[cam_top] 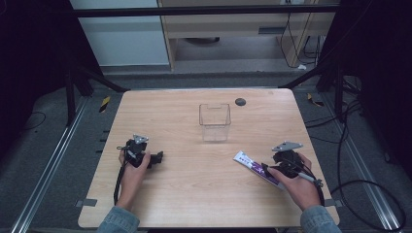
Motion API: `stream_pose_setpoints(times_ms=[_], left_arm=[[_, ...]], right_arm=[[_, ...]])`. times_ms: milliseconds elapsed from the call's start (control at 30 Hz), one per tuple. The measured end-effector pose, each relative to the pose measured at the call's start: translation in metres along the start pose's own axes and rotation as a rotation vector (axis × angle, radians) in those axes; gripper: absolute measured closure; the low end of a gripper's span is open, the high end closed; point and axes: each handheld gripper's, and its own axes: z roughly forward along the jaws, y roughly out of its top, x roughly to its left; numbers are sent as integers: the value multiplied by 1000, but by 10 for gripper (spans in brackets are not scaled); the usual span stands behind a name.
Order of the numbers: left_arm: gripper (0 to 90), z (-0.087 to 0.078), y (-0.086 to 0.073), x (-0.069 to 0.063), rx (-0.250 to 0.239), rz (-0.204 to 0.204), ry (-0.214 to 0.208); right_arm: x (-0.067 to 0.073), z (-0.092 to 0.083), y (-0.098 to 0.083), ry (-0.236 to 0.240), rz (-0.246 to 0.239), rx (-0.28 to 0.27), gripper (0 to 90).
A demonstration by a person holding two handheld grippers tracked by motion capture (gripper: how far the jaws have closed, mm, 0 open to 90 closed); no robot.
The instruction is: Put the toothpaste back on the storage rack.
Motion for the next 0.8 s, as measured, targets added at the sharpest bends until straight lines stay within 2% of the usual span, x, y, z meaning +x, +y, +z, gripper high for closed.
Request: stream_pose_setpoints(times_ms=[33, 100, 200, 233, 333, 567, 667, 800], left_arm=[[0, 0, 0, 0, 0, 2, -1], [0, 0, 0, 0, 2, 3, -3], [0, 0, 0, 0, 2, 3, -4], [0, 0, 0, 0, 2, 4, -4], [0, 0, 0, 1, 0, 5, -4], [0, 1, 2, 2, 3, 6, -5], [0, 1, 2, 2, 1, 7, -5], [0, 1, 2, 2, 2, 7, -6]], right_arm=[[11, -4, 1, 8, -45, 26, 253], [19, -8, 2, 12, -82, 35, 271], [23, -10, 4, 21, -102, 52, 308], [25, -11, 7, 33, -132, 77, 344], [21, -7, 12, 65, -119, 92, 402], [20, 8, 24, 80, -147, 147, 459], [24, 14, 27, 83, -167, 173, 455], [28, 17, 31, 94, -172, 180, 407]])
